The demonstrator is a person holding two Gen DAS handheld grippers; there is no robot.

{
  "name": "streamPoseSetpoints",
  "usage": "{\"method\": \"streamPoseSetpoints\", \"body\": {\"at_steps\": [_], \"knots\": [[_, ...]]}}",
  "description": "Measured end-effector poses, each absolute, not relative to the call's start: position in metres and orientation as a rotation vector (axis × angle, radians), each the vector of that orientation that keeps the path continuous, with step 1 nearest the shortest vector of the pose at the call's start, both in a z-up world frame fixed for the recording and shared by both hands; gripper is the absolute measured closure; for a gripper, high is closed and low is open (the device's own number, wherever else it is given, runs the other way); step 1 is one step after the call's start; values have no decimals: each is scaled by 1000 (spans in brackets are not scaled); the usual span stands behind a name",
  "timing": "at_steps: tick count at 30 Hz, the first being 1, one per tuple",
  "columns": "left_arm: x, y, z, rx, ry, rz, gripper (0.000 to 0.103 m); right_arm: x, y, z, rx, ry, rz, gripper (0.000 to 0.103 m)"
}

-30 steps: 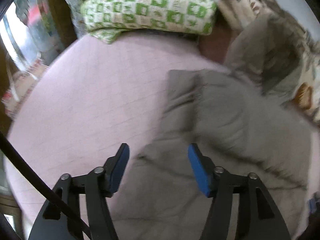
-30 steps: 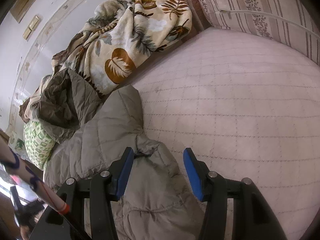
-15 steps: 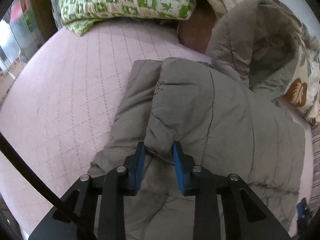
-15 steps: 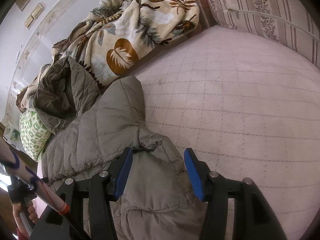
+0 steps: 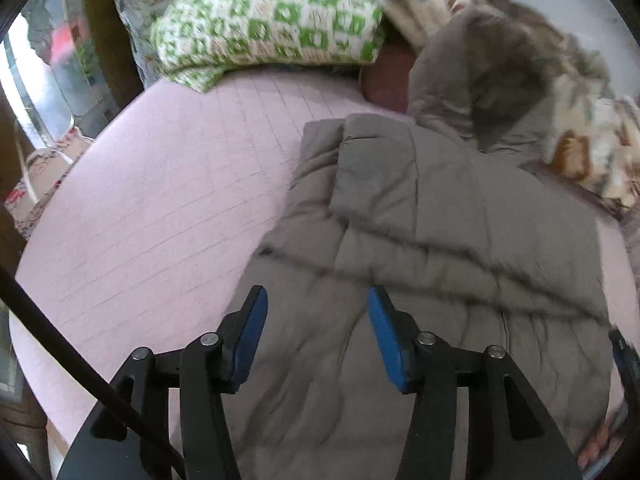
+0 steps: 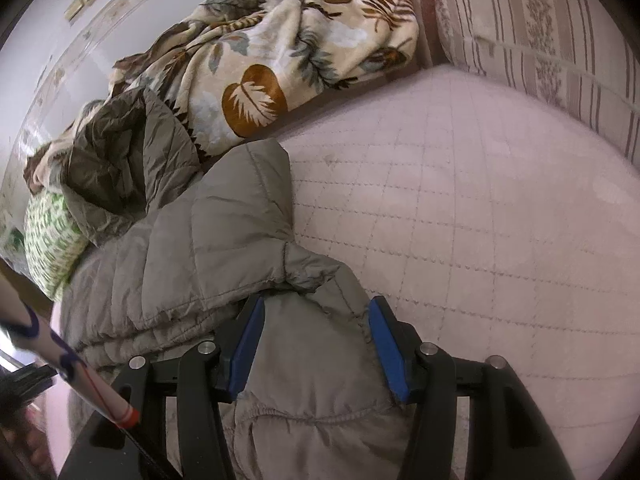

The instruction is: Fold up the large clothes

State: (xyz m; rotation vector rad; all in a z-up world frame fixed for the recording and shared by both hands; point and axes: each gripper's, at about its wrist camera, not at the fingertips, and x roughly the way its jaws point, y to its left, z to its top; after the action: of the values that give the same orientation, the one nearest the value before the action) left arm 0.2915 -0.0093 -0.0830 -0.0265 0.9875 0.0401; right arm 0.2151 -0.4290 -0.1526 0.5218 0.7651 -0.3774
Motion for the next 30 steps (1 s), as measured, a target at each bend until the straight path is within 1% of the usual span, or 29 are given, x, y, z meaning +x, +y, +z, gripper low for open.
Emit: {"method": "streamPoseSetpoints", "body": {"at_steps": [5, 8, 10, 14, 16, 18, 20, 21, 23, 24, 25, 26, 27, 28, 30], "knots": [[235, 12, -51, -44, 896, 31, 51, 210, -399, -150, 376, 744, -416, 43], [214, 19, -16, -107, 880, -38, 51, 197, -376, -144, 311, 725, -425, 43], [198, 19, 20, -133, 853, -97, 51, 186, -360, -133, 290, 717, -404, 43], [168, 14, 87, -160, 774, -168, 51, 166, -335, -101, 237, 680, -386, 43], [149, 11, 124, -152, 731, -195, 51, 153, -328, -78, 230, 653, -359, 43], [135, 9, 151, -139, 691, -211, 51, 144, -327, -47, 213, 624, -350, 43], [121, 7, 177, -104, 630, -210, 40, 138, -326, -12, 196, 592, -354, 43], [115, 6, 186, -90, 594, -199, 37, 137, -328, 3, 189, 575, -358, 42], [106, 7, 195, -69, 540, -171, 31, 136, -330, 41, 172, 537, -376, 35], [105, 8, 195, -65, 520, -159, 29, 137, -331, 61, 159, 519, -388, 34], [105, 9, 191, -65, 505, -149, 23, 139, -331, 78, 144, 502, -397, 33], [108, 11, 185, -67, 502, -142, 21, 141, -329, 89, 132, 490, -402, 31], [112, 11, 177, -69, 511, -135, 21, 146, -325, 100, 106, 478, -412, 30], [122, 11, 160, -69, 545, -128, 21, 151, -321, 105, 85, 477, -418, 27], [139, 10, 133, -59, 618, -122, 21, 169, -312, 105, 43, 507, -408, 26]]}}
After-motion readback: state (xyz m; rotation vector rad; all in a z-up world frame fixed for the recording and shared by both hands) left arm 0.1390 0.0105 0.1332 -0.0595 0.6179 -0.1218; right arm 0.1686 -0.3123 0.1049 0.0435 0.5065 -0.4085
